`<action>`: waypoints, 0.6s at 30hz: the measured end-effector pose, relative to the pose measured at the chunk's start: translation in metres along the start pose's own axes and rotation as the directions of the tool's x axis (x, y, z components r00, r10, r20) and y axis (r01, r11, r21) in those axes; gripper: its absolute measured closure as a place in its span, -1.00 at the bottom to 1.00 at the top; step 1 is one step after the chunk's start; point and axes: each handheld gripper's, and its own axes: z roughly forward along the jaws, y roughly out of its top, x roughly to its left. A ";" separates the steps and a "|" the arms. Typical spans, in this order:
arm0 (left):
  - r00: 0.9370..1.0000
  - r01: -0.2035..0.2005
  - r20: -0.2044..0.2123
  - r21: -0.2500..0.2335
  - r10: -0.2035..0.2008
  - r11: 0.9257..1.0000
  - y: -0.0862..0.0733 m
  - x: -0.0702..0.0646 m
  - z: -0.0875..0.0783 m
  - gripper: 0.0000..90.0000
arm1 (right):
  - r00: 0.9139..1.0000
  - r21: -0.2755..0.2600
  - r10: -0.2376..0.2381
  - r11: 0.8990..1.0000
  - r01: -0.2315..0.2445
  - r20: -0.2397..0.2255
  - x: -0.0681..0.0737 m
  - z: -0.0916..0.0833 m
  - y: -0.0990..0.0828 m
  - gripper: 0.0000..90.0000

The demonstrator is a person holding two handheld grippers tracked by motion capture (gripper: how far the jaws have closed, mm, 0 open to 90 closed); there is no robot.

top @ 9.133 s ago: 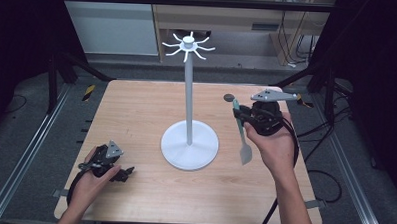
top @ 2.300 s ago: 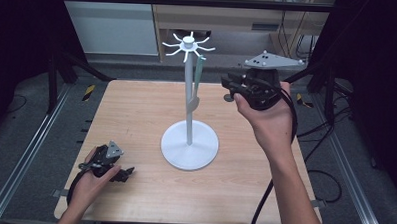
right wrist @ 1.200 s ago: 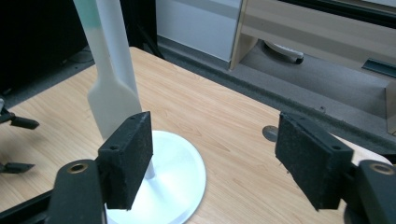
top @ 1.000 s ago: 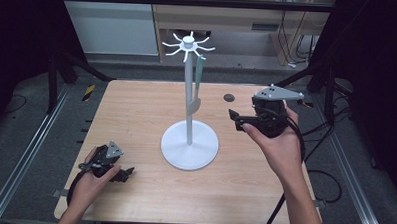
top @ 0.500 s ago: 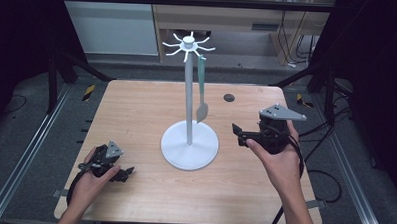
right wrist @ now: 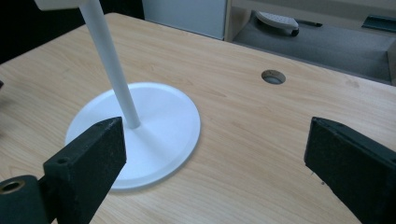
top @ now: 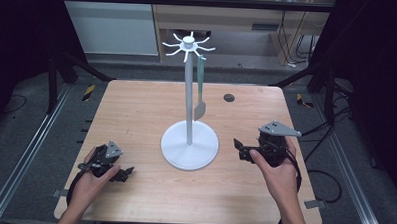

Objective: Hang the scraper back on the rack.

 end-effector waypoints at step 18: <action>1.000 -0.001 0.001 0.000 0.001 1.000 0.000 0.000 0.000 -0.93 | 0.999 0.059 0.033 0.998 -0.033 -0.002 -0.002 0.021 -0.039 -0.89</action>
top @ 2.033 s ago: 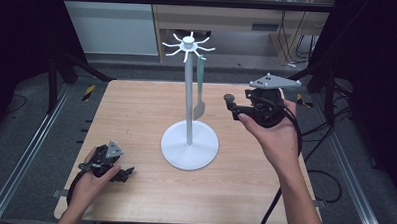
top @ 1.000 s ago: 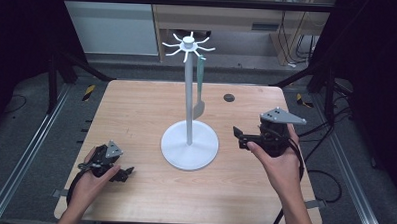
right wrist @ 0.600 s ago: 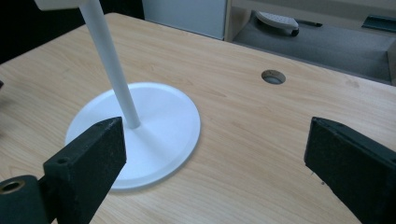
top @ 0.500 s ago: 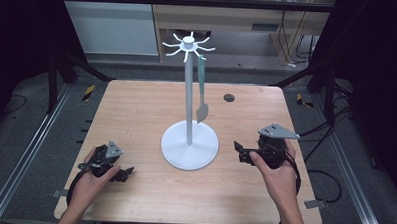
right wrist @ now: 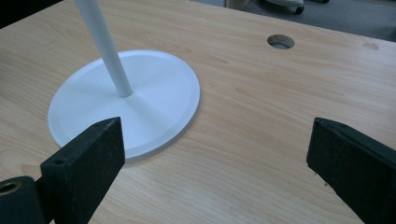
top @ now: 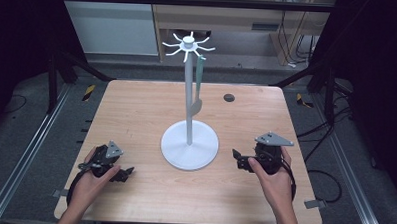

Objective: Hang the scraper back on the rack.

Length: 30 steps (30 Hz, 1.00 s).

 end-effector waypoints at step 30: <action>1.000 -0.001 0.001 0.000 0.001 1.000 0.000 0.000 0.000 -0.93 | 1.000 0.093 0.025 0.995 -0.025 0.003 -0.005 0.033 -0.037 -0.82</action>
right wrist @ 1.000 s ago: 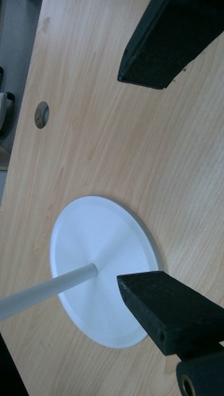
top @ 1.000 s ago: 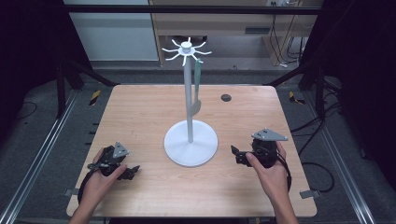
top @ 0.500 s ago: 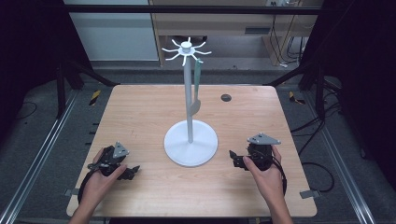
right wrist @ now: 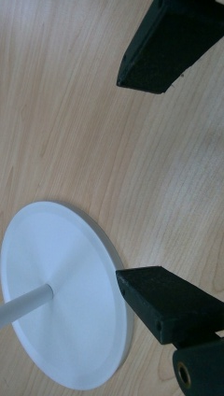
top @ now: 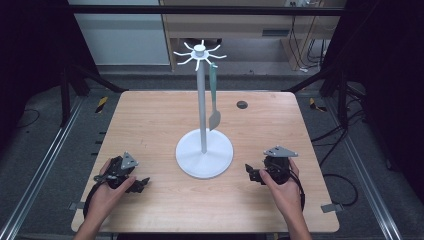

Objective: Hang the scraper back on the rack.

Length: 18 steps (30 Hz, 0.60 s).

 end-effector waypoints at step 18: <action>1.000 0.003 0.001 -0.003 -0.003 1.000 0.001 0.000 0.000 -0.92 | 0.998 0.020 0.037 0.999 -0.038 0.047 -0.007 0.021 -0.015 -0.76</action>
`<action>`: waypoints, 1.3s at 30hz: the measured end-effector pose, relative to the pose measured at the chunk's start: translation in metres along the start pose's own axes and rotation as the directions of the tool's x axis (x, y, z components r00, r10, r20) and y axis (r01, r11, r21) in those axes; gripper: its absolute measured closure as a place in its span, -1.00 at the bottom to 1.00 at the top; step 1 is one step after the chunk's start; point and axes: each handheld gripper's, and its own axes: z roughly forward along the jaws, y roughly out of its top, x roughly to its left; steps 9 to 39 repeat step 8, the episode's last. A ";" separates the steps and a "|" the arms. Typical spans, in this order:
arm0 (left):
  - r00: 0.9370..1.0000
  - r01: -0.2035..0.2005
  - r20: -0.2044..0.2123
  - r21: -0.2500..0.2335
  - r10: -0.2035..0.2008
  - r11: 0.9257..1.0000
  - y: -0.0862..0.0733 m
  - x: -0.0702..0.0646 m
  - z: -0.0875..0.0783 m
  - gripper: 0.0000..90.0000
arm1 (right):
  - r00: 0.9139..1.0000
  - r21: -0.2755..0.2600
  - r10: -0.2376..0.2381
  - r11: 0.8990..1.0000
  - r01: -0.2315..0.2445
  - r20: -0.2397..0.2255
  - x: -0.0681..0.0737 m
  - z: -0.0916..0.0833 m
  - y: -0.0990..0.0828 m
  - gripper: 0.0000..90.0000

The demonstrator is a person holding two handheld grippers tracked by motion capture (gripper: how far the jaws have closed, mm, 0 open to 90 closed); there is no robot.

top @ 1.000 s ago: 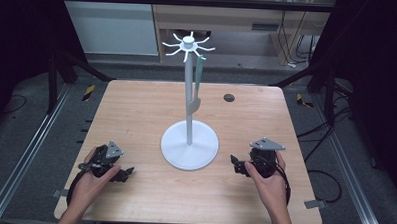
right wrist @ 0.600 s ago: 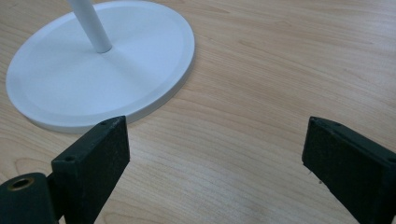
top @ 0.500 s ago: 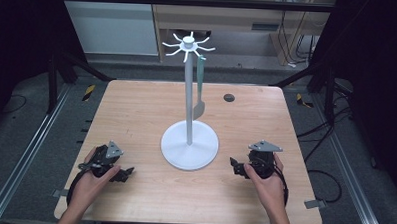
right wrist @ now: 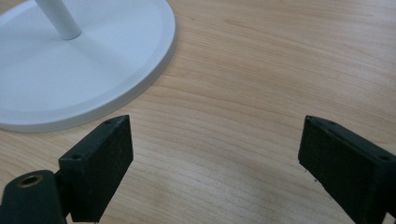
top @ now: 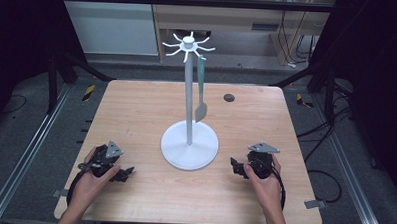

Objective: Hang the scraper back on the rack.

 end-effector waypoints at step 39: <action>1.000 0.003 -0.001 -0.010 -0.003 1.000 0.001 0.000 0.000 -0.93 | 1.000 0.022 -0.017 1.000 0.017 0.020 0.000 0.006 -0.006 -0.73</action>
